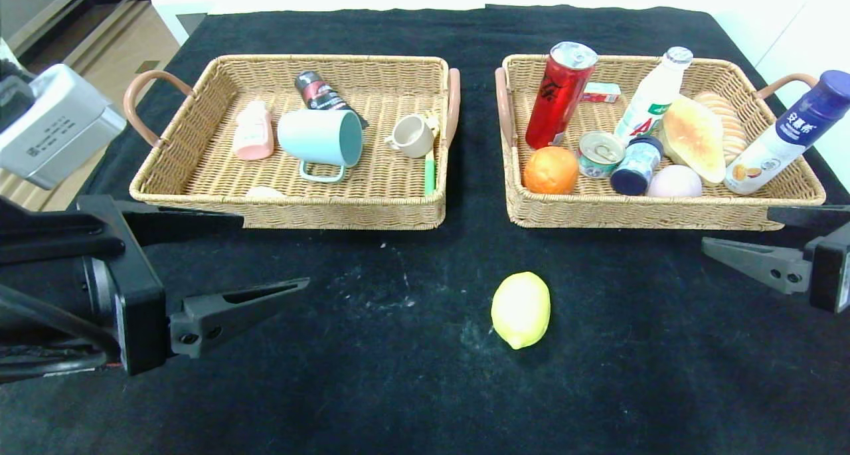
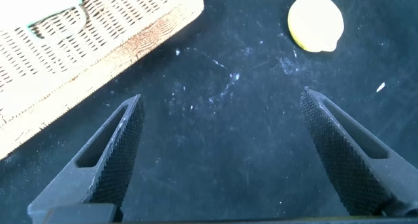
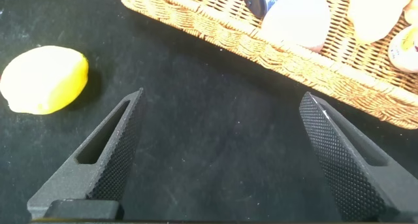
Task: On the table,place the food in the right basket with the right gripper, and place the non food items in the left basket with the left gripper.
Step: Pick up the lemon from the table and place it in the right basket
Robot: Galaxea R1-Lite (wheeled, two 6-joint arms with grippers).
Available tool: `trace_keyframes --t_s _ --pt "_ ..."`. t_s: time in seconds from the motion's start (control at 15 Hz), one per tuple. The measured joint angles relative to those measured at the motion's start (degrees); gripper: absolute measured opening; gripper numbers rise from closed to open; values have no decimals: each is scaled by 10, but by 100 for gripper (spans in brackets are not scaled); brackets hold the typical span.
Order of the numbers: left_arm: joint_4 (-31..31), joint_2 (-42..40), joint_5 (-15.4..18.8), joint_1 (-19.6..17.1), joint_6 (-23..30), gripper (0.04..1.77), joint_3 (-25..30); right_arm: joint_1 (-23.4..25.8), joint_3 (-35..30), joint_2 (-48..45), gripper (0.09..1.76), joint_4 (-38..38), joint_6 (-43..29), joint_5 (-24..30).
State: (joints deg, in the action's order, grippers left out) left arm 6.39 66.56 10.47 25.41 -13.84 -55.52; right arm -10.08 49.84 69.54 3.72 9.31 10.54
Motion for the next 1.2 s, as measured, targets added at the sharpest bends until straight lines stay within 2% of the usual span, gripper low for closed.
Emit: trace_keyframes --t_s 0.47,0.8,1.2 --pt "-1 0 -1 6 0 172 3 -15 -1 0 171 -2 -8 -3" --pt "-1 -2 0 11 0 172 4 -73 11 2 171 -2 -37 -78" --pt "-1 -3 -1 21 1 172 8 -186 43 34 171 -5 -62 -208"
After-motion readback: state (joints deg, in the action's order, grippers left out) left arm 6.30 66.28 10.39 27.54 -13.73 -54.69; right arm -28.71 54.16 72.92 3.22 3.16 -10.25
